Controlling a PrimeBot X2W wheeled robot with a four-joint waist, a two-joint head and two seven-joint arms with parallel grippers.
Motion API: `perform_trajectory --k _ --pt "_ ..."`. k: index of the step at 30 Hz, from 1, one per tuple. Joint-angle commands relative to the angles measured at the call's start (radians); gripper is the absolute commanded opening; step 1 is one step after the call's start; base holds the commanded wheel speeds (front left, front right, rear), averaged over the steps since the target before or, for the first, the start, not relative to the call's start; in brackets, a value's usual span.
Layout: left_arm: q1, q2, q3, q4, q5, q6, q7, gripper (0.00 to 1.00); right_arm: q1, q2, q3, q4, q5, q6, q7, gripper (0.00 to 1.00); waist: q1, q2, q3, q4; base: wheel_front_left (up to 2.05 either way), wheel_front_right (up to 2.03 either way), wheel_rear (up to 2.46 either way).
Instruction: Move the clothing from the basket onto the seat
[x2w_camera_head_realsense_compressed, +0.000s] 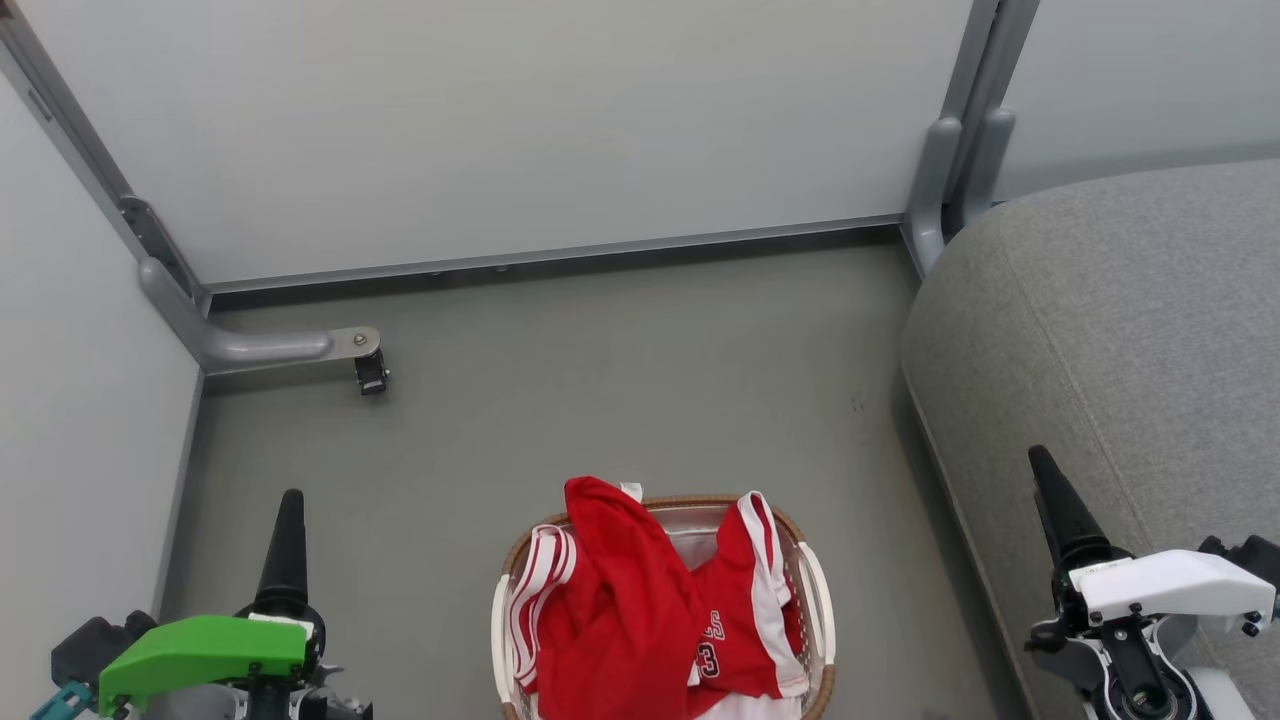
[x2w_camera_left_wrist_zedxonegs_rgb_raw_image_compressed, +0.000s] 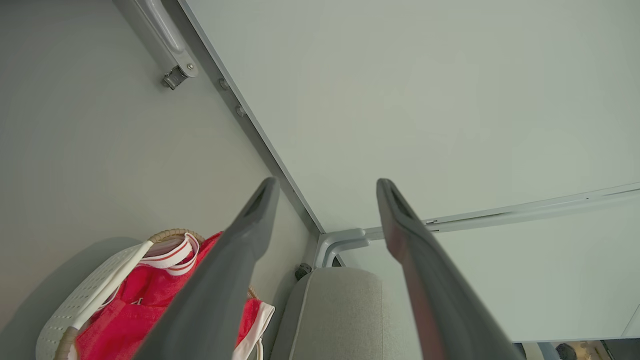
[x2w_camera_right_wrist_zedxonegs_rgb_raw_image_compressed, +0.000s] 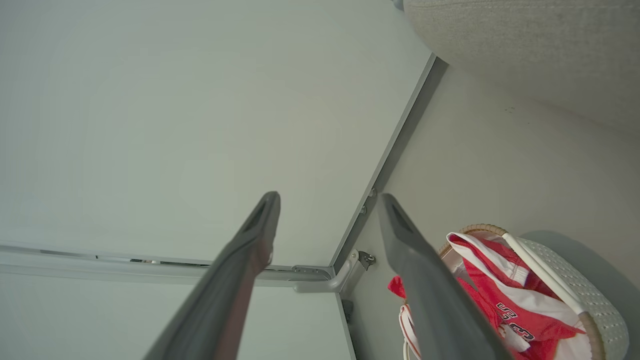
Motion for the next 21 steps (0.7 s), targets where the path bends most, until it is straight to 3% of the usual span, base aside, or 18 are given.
perform_trajectory --k 1,21 --pt "-0.032 0.016 -0.006 -0.010 0.051 -0.004 -0.011 1.00 -0.034 -0.018 0.009 -0.018 -0.044 0.000 -0.013 1.00 0.0000 -0.0001 0.000 0.000 0.00 0.00 0.00" --pt "-0.045 0.033 -0.042 0.034 0.414 -0.001 -0.086 1.00 -0.057 -0.051 0.064 -0.003 -0.402 0.000 -0.088 1.00 0.0000 -0.0001 0.008 0.005 0.00 0.00 0.00"
